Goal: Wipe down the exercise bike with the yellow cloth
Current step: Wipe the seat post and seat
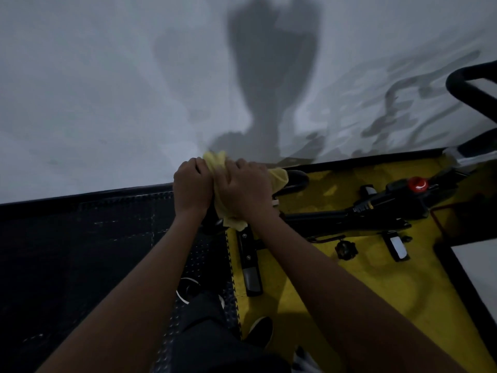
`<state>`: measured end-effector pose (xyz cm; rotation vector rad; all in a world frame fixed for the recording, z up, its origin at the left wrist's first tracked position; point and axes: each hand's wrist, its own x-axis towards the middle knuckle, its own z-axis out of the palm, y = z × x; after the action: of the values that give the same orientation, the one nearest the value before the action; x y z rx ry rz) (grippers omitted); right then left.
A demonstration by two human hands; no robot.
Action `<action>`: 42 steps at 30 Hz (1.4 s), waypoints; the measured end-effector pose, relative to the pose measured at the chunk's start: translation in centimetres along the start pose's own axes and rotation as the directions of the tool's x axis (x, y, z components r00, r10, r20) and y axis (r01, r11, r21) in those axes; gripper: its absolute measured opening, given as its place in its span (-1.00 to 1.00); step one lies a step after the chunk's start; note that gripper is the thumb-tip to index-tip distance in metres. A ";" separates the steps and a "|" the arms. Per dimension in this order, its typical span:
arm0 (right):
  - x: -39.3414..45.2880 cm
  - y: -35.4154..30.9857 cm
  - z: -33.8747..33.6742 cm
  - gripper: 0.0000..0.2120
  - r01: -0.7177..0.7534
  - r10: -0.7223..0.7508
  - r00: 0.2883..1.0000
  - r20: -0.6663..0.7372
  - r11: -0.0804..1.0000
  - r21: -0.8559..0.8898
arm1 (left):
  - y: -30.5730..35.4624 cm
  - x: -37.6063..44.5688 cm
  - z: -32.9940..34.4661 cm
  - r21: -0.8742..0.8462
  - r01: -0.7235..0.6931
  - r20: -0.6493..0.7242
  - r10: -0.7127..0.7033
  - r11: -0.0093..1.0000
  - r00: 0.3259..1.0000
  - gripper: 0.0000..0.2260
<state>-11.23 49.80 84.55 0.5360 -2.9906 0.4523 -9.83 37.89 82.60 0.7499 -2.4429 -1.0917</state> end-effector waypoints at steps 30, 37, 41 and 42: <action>-0.9 0.5 0.3 -0.61 -0.064 0.066 0.992 -0.103 0.998 0.021 | 0.1 -0.1 0.0 -0.027 0.010 0.003 -0.010 1.000 1.000 -0.69; -1.7 9.3 -2.7 -0.54 0.228 -0.228 0.974 0.006 0.974 -0.014 | 0.2 -0.1 0.1 -0.040 0.014 0.000 -0.014 0.999 1.000 -0.67; 1.7 8.1 -3.3 -0.44 -0.063 0.069 0.996 0.051 0.992 -0.113 | 0.4 -0.1 0.1 -0.042 0.015 -0.002 -0.015 0.999 1.000 -0.66; 1.9 6.5 -2.8 -0.45 -0.033 0.045 0.996 0.079 0.989 -0.145 | 0.3 -0.1 0.1 -0.041 0.017 0.000 -0.017 0.999 1.000 -0.67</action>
<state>-15.24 55.85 85.69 0.4963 -3.0855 0.2197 -9.89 38.21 82.73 0.7594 -2.4111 -1.1440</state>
